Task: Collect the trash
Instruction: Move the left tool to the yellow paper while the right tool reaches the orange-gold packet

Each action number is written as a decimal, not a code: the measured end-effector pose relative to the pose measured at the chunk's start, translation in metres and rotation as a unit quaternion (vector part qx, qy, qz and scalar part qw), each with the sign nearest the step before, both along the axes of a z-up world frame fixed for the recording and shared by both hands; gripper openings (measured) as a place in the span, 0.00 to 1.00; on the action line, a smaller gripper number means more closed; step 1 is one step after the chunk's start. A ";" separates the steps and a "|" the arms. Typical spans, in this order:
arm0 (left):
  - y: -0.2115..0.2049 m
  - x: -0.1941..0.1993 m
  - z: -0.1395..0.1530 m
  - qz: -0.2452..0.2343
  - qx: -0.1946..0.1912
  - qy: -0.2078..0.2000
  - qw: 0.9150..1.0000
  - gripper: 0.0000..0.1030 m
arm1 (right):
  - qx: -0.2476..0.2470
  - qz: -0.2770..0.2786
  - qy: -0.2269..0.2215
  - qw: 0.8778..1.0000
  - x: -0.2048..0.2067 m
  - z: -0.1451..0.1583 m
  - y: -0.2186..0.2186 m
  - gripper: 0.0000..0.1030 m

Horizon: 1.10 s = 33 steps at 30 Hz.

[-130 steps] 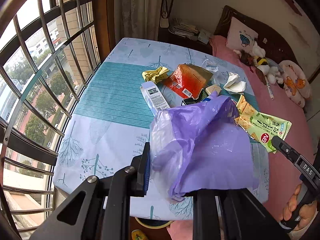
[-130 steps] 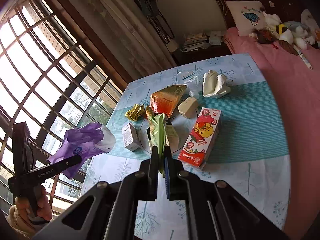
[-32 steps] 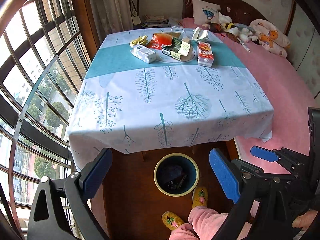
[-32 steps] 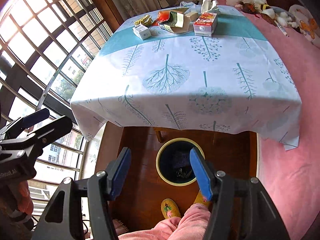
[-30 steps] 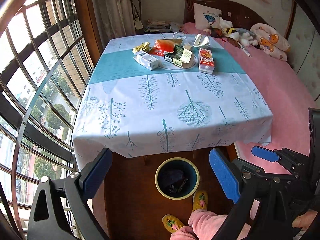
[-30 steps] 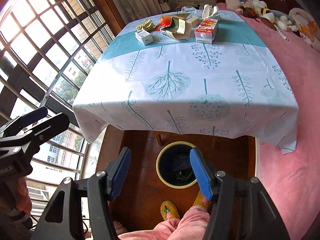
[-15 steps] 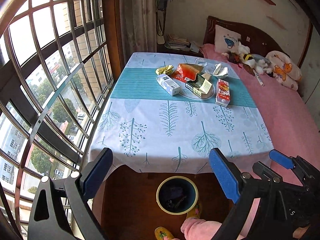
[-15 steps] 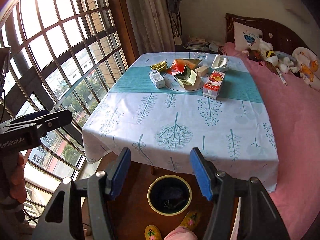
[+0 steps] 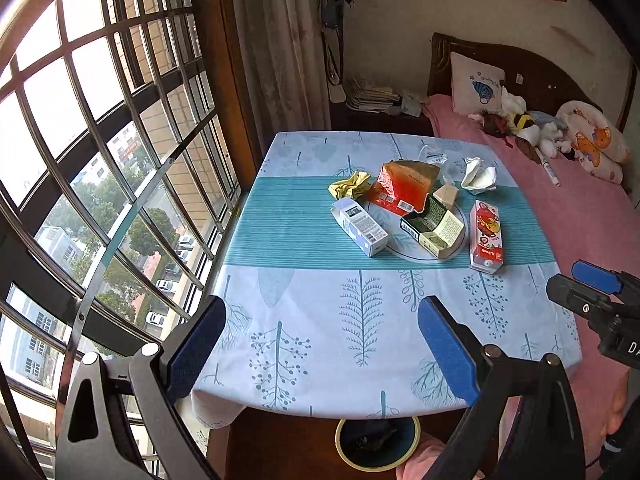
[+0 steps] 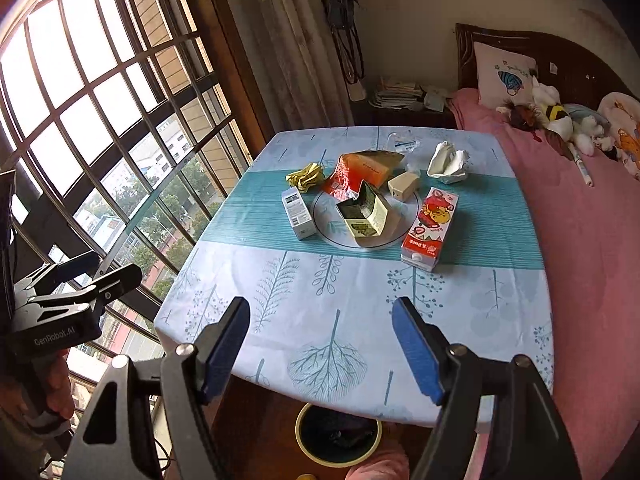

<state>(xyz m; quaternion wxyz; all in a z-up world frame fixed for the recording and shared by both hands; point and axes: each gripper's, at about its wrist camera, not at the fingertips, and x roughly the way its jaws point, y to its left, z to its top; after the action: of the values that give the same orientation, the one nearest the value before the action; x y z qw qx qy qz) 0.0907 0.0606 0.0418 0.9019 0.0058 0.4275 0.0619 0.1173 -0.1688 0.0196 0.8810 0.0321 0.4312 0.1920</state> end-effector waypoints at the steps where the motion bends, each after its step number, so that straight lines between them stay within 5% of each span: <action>1: -0.002 0.018 0.000 0.007 0.010 0.004 1.000 0.93 | 0.006 0.001 0.005 1.000 0.021 0.000 0.000 0.75; 9: -0.020 0.167 -0.021 0.032 0.034 0.048 0.998 0.93 | 0.028 -0.001 0.077 0.997 0.192 -0.020 0.018 0.83; 17: -0.027 0.281 -0.085 0.030 0.057 0.122 0.991 0.93 | 0.042 -0.035 0.175 0.983 0.325 -0.090 0.059 0.87; 27: -0.012 0.340 -0.142 0.068 0.011 0.171 0.983 0.93 | -0.008 -0.093 0.271 0.958 0.387 -0.165 0.088 0.88; 33: -0.011 0.352 -0.163 0.067 0.001 0.192 0.979 0.93 | -0.072 -0.079 0.267 0.958 0.384 -0.182 0.110 1.00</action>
<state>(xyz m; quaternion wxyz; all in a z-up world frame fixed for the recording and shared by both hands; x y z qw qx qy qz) 0.4427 0.0499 -0.1211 0.7972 -0.0100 0.5916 0.1199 0.5016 -0.0591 -0.1626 0.7458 0.0529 0.6598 0.0748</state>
